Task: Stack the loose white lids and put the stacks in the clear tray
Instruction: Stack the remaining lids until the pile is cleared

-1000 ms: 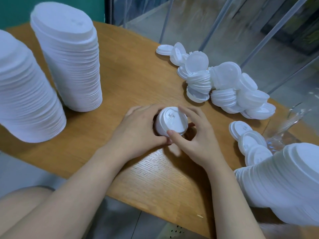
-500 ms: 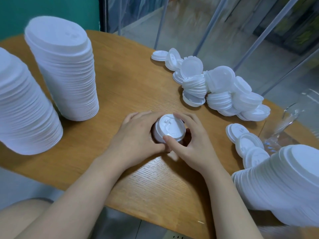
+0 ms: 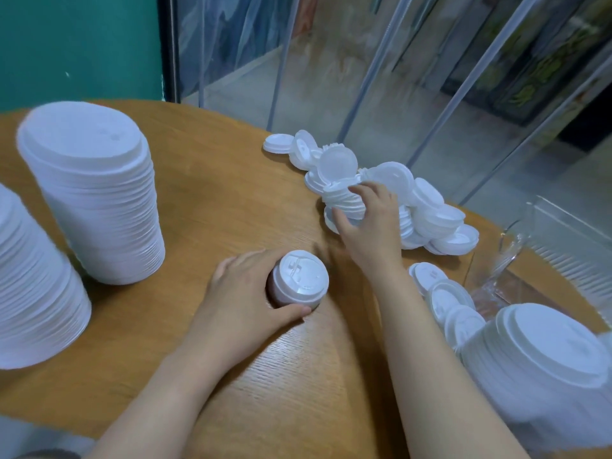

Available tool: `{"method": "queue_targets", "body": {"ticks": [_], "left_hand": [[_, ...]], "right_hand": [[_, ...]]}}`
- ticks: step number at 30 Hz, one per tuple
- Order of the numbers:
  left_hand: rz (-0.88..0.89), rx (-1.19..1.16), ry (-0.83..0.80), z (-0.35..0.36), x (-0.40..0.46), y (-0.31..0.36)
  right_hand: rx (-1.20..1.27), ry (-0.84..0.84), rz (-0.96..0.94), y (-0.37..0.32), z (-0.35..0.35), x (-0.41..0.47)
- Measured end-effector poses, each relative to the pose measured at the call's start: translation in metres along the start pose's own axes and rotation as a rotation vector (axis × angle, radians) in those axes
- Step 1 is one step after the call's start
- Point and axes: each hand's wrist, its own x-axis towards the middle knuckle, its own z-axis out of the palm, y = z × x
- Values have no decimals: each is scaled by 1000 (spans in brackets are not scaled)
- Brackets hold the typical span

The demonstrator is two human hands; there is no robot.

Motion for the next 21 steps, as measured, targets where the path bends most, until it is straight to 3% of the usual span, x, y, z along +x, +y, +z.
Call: {"method": "queue_targets", "body": {"ticks": [14,21], "left_hand": [[-12,34,6,3,0,-2],[-18,32,1,3,-1,-2]], "right_hand": [[-199,-31,234,-7,38,43],[-159,-65,185,-12,26,37]]}}
